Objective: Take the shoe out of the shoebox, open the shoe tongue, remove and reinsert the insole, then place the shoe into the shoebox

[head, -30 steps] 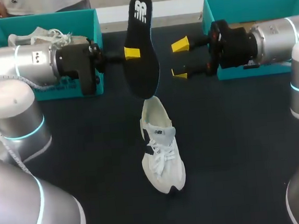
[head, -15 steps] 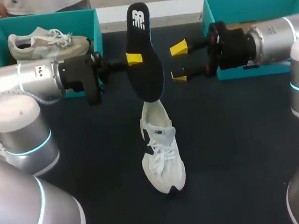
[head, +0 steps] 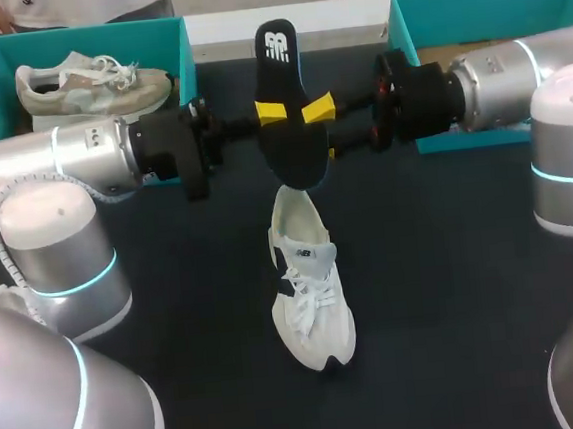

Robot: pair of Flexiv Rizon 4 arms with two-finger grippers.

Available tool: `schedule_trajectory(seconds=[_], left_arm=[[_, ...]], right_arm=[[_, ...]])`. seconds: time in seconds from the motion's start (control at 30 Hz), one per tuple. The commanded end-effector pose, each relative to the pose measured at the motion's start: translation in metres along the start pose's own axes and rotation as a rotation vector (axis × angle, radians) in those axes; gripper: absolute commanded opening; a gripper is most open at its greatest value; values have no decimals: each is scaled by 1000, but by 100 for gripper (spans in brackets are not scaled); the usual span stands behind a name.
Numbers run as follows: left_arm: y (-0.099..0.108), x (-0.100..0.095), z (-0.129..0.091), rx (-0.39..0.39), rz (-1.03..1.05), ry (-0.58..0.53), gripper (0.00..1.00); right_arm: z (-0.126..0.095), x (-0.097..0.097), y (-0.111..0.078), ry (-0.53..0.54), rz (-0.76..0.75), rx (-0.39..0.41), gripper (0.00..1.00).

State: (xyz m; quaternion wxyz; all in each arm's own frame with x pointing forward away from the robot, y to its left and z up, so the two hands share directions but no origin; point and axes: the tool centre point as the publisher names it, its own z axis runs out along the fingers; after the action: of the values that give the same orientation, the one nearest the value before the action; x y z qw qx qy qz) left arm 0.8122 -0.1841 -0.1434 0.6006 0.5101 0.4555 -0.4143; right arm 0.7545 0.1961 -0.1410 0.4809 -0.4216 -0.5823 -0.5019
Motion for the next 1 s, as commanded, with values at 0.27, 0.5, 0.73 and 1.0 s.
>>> schedule_trajectory(seconds=[0.27,0.5,0.73,1.0], left_arm=[[-5,1,12,9,-17,-12,0],[-6,2,12,7,-32,-16,0],[-12,4,14,18,-41,-14,0],[-2,-1,-2,-22,-48,39,100]], right_arm=[[8,-7,8,11,5,21,13],[8,-7,8,9,6,27,0],[9,-7,8,11,-2,32,0],[0,-7,7,-41,1,-15,0]])
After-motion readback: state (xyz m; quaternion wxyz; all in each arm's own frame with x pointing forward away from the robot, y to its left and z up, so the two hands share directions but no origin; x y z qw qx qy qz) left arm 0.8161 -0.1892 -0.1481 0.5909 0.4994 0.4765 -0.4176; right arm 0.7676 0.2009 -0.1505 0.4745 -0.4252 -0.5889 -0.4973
